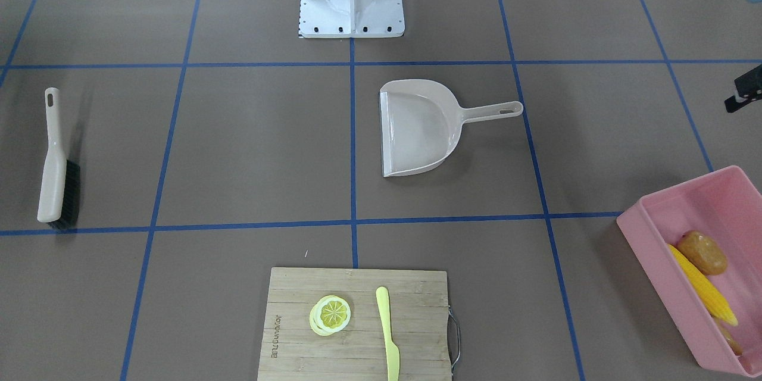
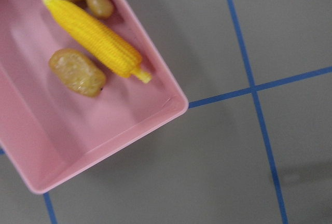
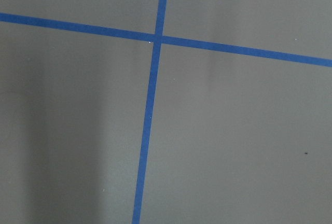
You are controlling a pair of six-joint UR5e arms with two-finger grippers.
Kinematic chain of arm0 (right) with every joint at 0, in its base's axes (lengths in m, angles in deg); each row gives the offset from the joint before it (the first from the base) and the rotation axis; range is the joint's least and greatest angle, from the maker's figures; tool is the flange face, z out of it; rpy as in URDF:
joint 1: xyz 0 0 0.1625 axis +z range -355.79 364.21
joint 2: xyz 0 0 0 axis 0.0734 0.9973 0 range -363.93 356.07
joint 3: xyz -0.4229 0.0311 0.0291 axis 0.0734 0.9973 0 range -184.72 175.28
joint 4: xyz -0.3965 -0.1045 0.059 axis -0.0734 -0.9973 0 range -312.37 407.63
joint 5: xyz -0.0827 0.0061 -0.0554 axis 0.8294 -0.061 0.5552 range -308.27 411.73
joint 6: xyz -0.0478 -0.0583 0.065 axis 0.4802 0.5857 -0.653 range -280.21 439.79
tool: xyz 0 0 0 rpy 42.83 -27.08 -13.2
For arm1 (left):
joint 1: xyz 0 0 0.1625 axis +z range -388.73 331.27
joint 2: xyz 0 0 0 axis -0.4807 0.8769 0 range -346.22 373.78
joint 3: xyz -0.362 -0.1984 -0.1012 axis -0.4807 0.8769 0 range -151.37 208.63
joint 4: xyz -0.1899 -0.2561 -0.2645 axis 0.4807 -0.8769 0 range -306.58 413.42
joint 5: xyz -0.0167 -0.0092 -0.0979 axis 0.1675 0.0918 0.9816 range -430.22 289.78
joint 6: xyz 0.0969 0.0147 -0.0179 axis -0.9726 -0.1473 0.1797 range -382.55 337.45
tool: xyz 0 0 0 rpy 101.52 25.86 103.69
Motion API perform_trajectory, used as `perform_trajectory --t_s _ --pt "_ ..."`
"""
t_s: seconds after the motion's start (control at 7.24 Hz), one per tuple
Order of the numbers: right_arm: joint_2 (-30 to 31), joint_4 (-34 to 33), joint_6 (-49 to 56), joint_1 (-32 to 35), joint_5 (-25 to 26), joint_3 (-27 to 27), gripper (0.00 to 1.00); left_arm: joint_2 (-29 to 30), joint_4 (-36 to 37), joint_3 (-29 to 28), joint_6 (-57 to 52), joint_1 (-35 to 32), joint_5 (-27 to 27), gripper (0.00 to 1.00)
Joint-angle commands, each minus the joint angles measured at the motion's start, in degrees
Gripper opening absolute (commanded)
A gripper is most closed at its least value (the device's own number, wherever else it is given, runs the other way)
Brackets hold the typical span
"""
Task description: Sweep and dump trash into bin
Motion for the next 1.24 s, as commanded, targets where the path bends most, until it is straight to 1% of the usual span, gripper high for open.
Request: perform_trajectory --t_s 0.0,0.14,0.28,0.41,0.55,0.69,0.83,0.97,1.1 --pt "0.00 0.00 0.00 0.05 -0.21 -0.01 1.00 -5.85 3.97 -0.43 -1.14 -5.26 0.41 0.99" --pt "0.00 0.00 0.00 0.05 -0.21 -0.01 1.00 -6.06 2.57 -1.04 -1.15 -5.26 -0.98 0.99" --pt "0.00 0.00 -0.09 0.05 -0.30 -0.01 1.00 -6.76 2.38 -2.44 -1.24 -5.17 -1.09 0.99" --pt "0.00 0.00 0.00 -0.04 -0.30 -0.01 1.00 -7.02 0.90 -6.54 -1.32 -5.17 -0.83 0.99" --pt "0.00 0.00 0.00 -0.04 -0.30 -0.01 1.00 -7.55 -2.08 -7.28 -1.24 -5.17 -0.74 0.99" --pt "0.00 0.00 0.00 0.05 -0.30 -0.01 1.00 -9.38 -5.41 -8.59 -1.24 -5.08 -0.91 0.99" --pt "0.00 0.00 0.00 -0.04 -0.30 -0.01 1.00 -11.92 -12.15 -10.52 -1.15 -5.08 -1.00 0.99" --pt "0.00 -0.09 0.00 -0.04 -0.30 -0.01 1.00 -13.52 -16.65 -10.97 -1.06 -5.08 -1.00 0.99" --pt "0.00 0.00 0.00 -0.04 -0.30 -0.01 1.00 -13.53 -17.13 -12.37 -1.15 -5.08 -1.00 0.99"
